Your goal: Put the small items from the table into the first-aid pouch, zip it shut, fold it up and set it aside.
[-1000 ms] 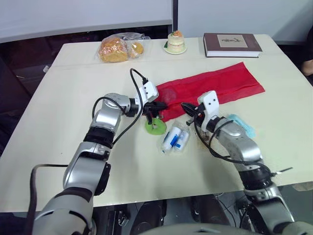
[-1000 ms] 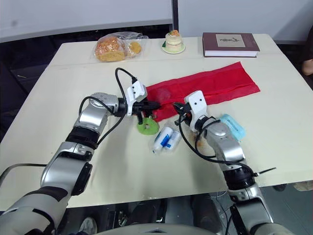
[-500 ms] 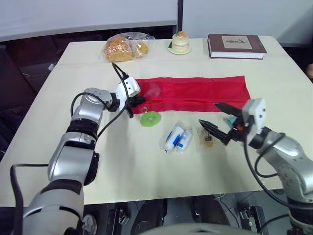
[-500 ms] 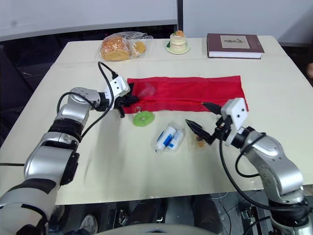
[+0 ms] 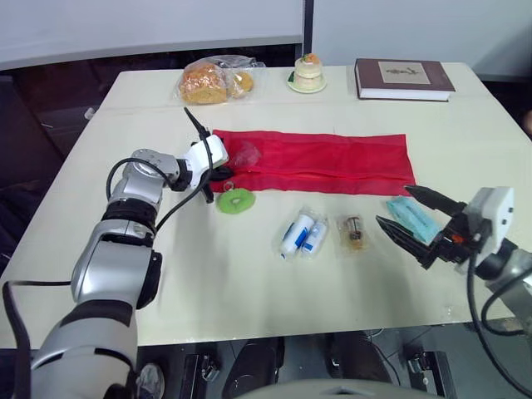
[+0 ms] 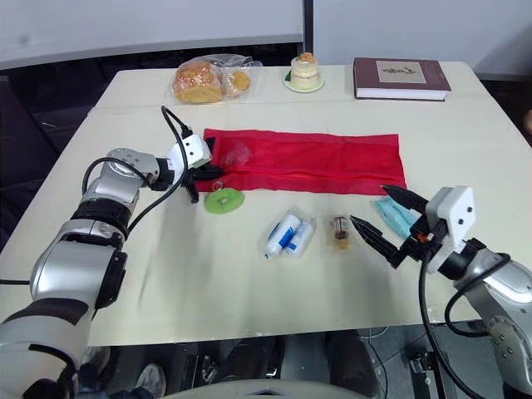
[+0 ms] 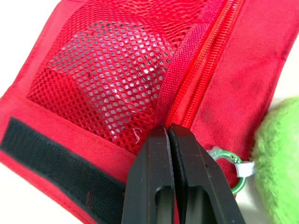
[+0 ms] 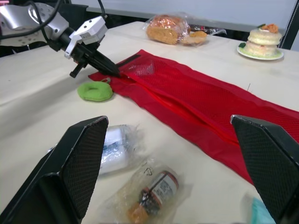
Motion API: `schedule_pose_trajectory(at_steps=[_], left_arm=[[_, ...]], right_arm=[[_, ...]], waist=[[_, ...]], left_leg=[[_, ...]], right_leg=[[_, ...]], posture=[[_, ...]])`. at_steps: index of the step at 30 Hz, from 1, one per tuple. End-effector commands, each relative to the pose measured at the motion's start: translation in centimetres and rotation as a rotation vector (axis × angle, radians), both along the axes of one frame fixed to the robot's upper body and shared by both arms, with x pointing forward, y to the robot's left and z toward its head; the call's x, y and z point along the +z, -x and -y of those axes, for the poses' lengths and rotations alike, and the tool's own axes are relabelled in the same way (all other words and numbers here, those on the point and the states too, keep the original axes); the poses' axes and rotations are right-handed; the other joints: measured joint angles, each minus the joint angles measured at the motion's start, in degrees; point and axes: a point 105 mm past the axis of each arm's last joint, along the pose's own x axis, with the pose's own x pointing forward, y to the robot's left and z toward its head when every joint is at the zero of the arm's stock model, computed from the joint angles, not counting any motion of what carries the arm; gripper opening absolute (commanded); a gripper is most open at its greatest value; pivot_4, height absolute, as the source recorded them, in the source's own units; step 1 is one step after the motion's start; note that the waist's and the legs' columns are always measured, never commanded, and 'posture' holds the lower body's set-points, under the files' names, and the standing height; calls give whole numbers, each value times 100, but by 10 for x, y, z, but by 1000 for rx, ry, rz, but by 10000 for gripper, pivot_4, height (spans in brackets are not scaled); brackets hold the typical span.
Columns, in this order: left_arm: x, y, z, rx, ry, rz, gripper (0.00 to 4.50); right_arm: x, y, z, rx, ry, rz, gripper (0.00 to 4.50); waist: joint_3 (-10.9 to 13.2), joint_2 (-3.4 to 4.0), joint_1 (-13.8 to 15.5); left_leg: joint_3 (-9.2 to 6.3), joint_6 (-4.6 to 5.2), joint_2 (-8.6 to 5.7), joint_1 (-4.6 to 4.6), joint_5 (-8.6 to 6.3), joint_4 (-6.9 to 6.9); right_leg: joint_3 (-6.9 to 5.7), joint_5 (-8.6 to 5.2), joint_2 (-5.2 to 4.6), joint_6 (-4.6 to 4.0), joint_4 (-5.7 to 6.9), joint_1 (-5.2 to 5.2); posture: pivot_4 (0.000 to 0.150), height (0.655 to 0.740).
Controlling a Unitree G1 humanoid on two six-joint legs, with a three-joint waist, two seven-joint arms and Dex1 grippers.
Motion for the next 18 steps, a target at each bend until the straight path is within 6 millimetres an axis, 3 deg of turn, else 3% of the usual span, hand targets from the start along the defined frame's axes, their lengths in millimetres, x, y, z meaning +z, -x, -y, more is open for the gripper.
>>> schedule_pose_trajectory(at_steps=[1,2,5,10,12,13,14,18], left_arm=[[6,2,-11,14,-15,20,0],[7,2,-12,22,-12,24,0],[10,3,-12,25,21,15,8046],[17,10,-7,-64,29,-13,28767],[33,10,10,-134,87,13,32782],[39,11,19,-176,106,26,39696],[42,12,28,-211,123,37,43626],[40,16,65,-324,161,11,44393]], right_arm=[[22,12,5,28,3,86,44754],[23,12,6,21,10,90,44754],[25,13,8,10,15,99,45000],[23,9,6,-8,19,108,45000],[23,7,5,-20,16,122,45000],[23,7,5,-22,16,124,45000],[23,6,5,-26,22,123,45000],[22,3,3,-37,17,123,45000]], waist=[[0,-2,-3],[0,-2,-5],[-1,-3,0],[-1,-3,8],[-1,-3,20],[0,-4,30],[0,-4,50],[0,-4,120]], left_leg=[[-2,3,1,0,-2,0],[0,8,1,2,-5,2],[-2,9,2,2,-5,2],[-2,8,1,1,-5,5],[-2,8,1,1,-4,6],[-2,8,1,1,-5,8],[-3,8,1,-1,-4,10],[-2,0,1,-3,0,24]], right_leg=[[-2,0,1,0,-2,2],[0,0,1,0,0,4],[-4,0,2,0,1,4],[-4,0,1,0,1,4],[-3,0,0,0,0,5],[-4,0,0,0,0,5],[-4,0,0,0,0,6],[-6,0,-1,0,0,11]], posture=[[1500,7289],[1500,7289],[1500,7289],[1500,7289],[1500,7289],[1500,7289],[1500,7289],[1500,7289]])
